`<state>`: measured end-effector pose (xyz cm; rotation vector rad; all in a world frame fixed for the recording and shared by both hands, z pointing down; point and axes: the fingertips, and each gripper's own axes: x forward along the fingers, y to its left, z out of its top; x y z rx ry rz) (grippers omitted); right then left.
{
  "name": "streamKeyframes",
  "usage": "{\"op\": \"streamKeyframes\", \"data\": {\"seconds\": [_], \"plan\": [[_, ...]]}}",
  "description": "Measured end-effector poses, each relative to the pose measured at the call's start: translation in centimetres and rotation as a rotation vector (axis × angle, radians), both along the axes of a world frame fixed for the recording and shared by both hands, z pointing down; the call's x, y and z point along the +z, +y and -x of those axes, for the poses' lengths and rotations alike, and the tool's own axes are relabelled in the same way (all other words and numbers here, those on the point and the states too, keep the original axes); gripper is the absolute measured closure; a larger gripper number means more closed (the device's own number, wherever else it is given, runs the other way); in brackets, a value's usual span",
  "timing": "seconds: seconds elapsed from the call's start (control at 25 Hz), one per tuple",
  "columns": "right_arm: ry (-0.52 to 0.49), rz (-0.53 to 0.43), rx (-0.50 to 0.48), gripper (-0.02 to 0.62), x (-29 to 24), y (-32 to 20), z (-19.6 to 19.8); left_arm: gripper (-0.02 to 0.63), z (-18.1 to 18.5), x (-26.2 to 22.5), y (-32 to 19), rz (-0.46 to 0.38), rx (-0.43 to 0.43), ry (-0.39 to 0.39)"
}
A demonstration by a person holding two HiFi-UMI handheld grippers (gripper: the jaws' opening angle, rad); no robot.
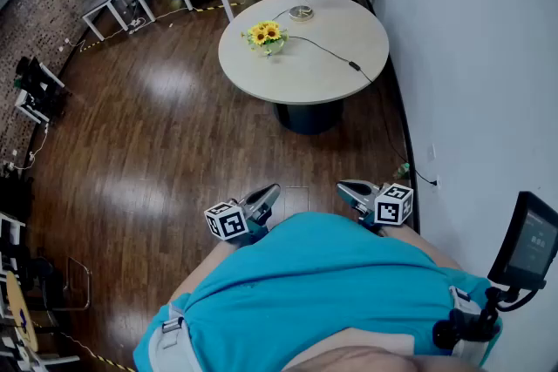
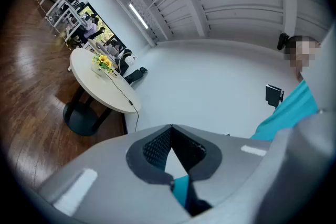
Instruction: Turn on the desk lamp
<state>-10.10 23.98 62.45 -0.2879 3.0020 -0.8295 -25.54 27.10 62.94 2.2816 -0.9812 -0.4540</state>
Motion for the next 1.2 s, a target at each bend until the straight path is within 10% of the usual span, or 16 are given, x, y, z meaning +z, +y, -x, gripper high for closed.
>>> {"op": "streamKeyframes", "data": {"seconds": [0.4,0.88,1.2], "plan": [[-0.032,-0.019,0.020,0.594,1.3,-0.8,-6.8,0.586,-7.4,-0.8,-0.8,-0.081,0.056,-0.032],[-0.067,0.027,0.078,0.594,-2.5,-1.5,-17.0,0.586,-17.1,-3.9,-1.7,0.027,0.079,-0.081],[0.020,0.028,0.085,0.594,-1.0,-4.7,-11.0,0.586,-11.3,-1.7,-6.0,0.034,0.123,-0.021]]}}
